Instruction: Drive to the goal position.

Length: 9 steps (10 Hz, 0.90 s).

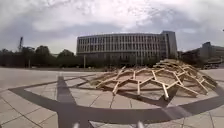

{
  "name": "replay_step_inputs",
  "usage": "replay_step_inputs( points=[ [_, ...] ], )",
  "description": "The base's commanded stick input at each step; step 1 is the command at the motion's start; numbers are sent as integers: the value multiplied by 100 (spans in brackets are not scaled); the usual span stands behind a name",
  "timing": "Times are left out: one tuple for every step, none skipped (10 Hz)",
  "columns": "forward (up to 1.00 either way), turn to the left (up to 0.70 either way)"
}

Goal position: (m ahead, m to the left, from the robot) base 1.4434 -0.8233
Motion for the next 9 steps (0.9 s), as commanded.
replay_step_inputs(
  points=[
    [0, 69],
    [0, 69],
    [0, 69],
    [0, 69],
    [0, 69],
    [0, 69],
    [0, 69],
    [0, 68],
    [0, 68]
  ],
)
